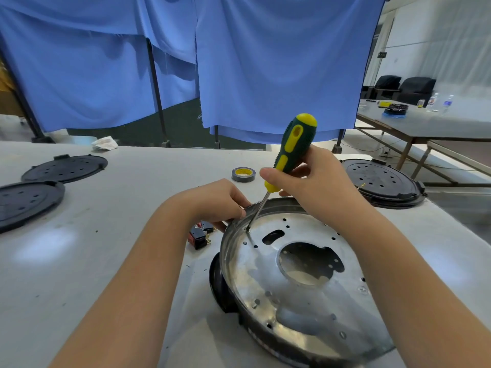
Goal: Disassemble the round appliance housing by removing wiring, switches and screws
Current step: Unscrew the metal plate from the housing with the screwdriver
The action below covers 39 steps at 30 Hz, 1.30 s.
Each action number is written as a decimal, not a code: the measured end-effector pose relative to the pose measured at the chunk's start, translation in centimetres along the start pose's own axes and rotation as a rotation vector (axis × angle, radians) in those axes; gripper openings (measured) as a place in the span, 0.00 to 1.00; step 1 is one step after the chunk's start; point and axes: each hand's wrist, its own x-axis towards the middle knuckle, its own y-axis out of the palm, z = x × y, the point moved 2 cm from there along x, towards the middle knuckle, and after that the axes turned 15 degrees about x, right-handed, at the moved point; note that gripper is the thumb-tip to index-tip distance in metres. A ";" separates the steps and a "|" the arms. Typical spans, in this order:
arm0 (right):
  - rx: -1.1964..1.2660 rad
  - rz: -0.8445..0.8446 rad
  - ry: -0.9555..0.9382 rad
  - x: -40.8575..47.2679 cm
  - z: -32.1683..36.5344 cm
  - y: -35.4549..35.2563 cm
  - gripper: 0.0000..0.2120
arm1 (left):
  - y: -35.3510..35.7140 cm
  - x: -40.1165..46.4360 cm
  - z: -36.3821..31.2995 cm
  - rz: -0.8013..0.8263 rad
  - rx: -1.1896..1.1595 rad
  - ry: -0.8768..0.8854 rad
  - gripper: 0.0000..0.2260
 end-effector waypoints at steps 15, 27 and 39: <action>-0.195 0.061 0.078 3.3 1.0 1.3 0.19 | 0.1 0.0 0.0 -0.011 -0.013 -0.008 0.10; -0.183 0.148 0.050 4.0 0.8 1.5 0.15 | 0.0 -0.3 0.0 -0.019 0.010 0.018 0.12; -0.142 0.438 0.176 5.5 1.5 0.3 0.09 | -0.1 -0.4 0.0 -0.007 0.014 0.014 0.12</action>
